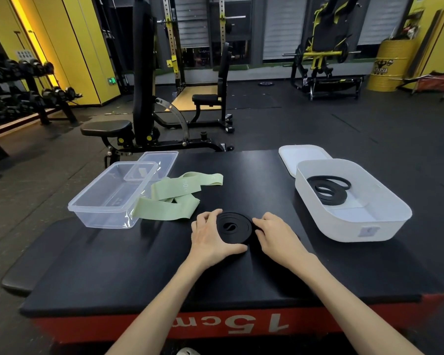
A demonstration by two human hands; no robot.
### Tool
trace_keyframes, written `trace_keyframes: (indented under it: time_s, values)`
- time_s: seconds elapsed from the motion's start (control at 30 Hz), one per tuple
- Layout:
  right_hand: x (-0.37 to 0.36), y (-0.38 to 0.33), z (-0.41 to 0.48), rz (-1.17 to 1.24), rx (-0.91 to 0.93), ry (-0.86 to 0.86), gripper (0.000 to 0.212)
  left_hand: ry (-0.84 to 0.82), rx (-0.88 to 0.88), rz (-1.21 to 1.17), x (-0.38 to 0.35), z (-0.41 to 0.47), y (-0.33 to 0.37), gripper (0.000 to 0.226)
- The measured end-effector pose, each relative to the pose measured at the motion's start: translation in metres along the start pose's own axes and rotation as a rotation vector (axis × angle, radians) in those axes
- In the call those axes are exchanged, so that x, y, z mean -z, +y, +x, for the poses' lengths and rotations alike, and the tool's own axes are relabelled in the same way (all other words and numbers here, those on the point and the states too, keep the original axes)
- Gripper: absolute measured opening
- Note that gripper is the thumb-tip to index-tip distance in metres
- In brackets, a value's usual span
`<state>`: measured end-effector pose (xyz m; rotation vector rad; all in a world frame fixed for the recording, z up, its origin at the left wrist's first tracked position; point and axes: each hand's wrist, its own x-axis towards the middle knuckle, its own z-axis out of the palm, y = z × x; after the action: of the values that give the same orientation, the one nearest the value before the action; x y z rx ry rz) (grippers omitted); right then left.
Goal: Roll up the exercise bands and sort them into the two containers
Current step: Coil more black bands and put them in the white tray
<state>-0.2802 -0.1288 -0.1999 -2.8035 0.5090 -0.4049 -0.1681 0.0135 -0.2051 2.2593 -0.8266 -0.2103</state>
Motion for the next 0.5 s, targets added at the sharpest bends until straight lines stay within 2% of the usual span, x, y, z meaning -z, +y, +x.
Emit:
trace_keyframes:
  time_s: [0.17, 0.23, 0.33, 0.5]
  values:
    - [0.007, 0.007, -0.004, -0.003, 0.019, -0.089, 0.036, -0.312, -0.118, -0.021, 0.030, 0.017, -0.011, 0.115]
    - [0.010, 0.013, -0.005, -0.091, 0.029, -0.122, 0.047, -0.373, -0.151, -0.024, 0.036, 0.021, -0.014, 0.114]
    - [0.012, 0.021, -0.008, -0.068, 0.020, -0.105, 0.046, -0.305, -0.138, -0.059, 0.033, 0.019, -0.018, 0.108]
    - [0.008, 0.018, -0.012, 0.014, 0.019, 0.004, 0.023, -0.147, -0.079, -0.150, 0.023, 0.009, -0.018, 0.107]
